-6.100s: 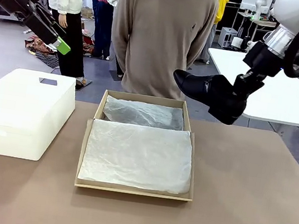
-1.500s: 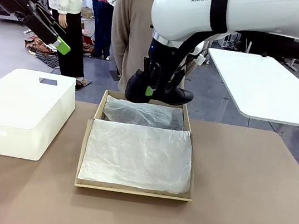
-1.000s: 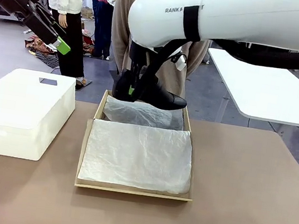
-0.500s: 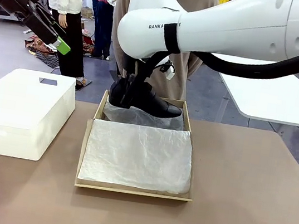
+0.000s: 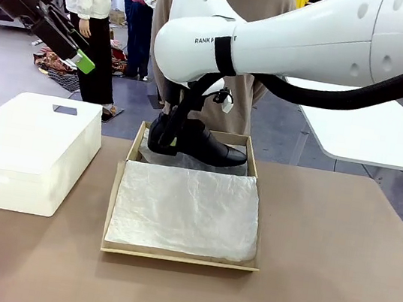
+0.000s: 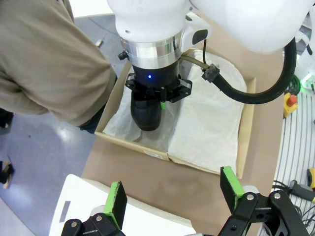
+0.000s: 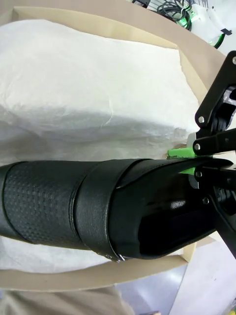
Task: Pack the shoes into the box.
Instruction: Place the other shoe of the Shoes into the Shoes Box.
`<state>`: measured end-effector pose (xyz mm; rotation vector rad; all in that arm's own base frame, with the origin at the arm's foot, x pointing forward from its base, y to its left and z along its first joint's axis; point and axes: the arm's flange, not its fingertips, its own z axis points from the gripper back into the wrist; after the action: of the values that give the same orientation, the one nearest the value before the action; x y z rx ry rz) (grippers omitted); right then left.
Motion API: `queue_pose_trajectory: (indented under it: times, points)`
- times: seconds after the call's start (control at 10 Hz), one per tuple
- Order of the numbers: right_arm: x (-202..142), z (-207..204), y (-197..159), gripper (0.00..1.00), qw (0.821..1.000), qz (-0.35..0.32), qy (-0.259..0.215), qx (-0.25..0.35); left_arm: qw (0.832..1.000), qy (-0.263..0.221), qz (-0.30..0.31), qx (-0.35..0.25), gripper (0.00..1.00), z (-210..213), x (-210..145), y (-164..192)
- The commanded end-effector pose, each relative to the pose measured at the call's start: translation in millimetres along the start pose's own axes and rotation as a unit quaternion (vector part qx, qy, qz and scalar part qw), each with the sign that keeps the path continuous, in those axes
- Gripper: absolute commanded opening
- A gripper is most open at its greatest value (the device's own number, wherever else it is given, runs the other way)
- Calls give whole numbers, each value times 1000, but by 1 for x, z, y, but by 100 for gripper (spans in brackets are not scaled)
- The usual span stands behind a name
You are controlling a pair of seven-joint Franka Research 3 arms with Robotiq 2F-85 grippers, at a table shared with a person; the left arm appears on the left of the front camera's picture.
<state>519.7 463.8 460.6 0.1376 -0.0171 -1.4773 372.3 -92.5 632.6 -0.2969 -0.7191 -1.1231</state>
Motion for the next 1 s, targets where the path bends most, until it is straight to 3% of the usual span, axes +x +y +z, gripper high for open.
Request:
queue_pose_trajectory:
  times: [0.0, 0.9]
  points:
    - [-7, 1, 3, 0, 1000, -14, -7, -9, 1000, -7, 2, -5, 100, 1, 0, 0]
    - [-9, -26, 10, 0, 998, -31, -16, -52, 1000, -7, 2, -5, 100, 1, 0, 0]
